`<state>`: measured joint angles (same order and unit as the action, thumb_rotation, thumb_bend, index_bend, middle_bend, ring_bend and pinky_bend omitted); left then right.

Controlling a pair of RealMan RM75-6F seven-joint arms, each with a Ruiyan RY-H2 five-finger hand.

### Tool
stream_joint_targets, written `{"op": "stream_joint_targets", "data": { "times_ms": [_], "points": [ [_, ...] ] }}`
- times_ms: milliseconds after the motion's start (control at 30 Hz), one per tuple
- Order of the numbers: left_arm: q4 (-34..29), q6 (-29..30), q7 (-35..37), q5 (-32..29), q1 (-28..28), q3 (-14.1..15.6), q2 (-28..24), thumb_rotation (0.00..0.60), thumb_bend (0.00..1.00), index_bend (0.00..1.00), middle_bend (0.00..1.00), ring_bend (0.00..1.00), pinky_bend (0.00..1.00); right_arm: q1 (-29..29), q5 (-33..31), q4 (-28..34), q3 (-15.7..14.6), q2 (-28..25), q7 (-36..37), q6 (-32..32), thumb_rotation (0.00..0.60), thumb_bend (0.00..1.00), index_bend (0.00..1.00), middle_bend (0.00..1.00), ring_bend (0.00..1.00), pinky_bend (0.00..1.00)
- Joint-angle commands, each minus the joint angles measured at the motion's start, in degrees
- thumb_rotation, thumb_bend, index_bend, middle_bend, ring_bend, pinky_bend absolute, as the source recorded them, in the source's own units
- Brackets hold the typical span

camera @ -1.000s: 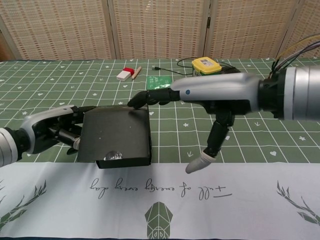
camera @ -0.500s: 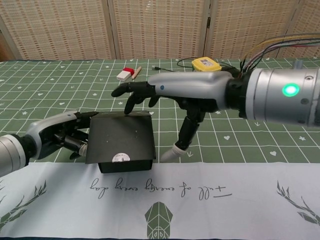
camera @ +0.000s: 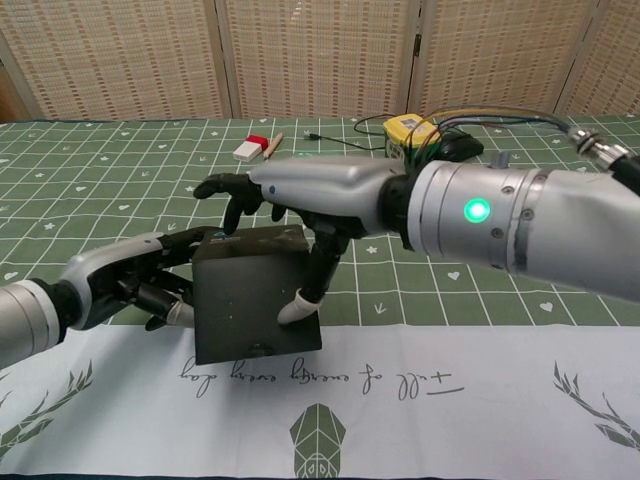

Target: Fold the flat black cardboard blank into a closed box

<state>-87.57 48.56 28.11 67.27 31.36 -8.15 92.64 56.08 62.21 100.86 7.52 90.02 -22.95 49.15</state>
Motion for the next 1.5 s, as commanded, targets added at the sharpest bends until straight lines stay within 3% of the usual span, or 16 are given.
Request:
{"op": "stream_joint_targets", "data": {
  "times_ms": [33, 233, 367, 533, 733, 1167, 1500],
  "points": [
    [-1.0, -0.4, -0.9, 0.3, 0.0, 0.2, -0.9, 0.6, 0.02, 0.0, 0.07, 0.62, 0.81, -0.3, -0.2, 0.1, -0.5, 0.3, -0.9, 0.8, 0.6, 0.01, 0.0, 0.2, 0.18, 0.2],
    [-2.2, -0.8, -1.8, -0.3, -0.1, -0.2, -2.8, 0.6, 0.02, 0.0, 0.03, 0.59, 0.81, -1.0, 0.4, 0.6, -1.4, -0.1, -1.9, 1.7, 0.6, 0.01, 0.0, 0.22, 0.18, 0.2],
    [-2.5, -0.4, -2.8, -1.1, -0.2, -0.9, -4.1, 0.6, 0.02, 0.0, 0.02, 0.58, 0.81, -1.3, 0.9, 0.0, -2.0, 0.1, -2.9, 2.4, 0.6, 0.01, 0.06, 0.23, 0.18, 0.21],
    [-2.1, 0.6, -2.7, -2.4, -0.6, -2.7, -6.2, 0.6, 0.02, 0.0, 0.01, 0.58, 0.8, -2.1, 4.6, -2.5, -3.3, 1.7, -6.0, 5.3, 0.6, 0.02, 0.14, 0.25, 0.19, 0.24],
    [-1.9, 1.4, -2.0, -3.2, -1.0, -4.6, -8.4, 0.6, 0.02, 0.0, 0.01, 0.58, 0.8, -3.3, 6.7, -4.8, -4.2, 4.2, -8.3, 7.3, 0.6, 0.02, 0.15, 0.26, 0.19, 0.26],
    [-5.0, -2.9, -1.9, -2.0, -1.0, -1.4, -9.5, 0.6, 0.02, 0.0, 0.02, 0.61, 0.8, -3.9, 3.2, -2.5, -1.6, 3.3, -5.5, 4.9, 0.6, 0.03, 0.15, 0.26, 0.2, 0.27],
    [-9.2, -3.1, -3.9, 0.0, -1.0, 0.4, -10.2, 0.6, 0.02, 0.0, 0.04, 0.61, 0.8, -4.0, 2.9, -2.9, -0.8, 3.0, -4.4, 4.2, 0.6, 0.03, 0.15, 0.27, 0.22, 0.28]
  ]
}}
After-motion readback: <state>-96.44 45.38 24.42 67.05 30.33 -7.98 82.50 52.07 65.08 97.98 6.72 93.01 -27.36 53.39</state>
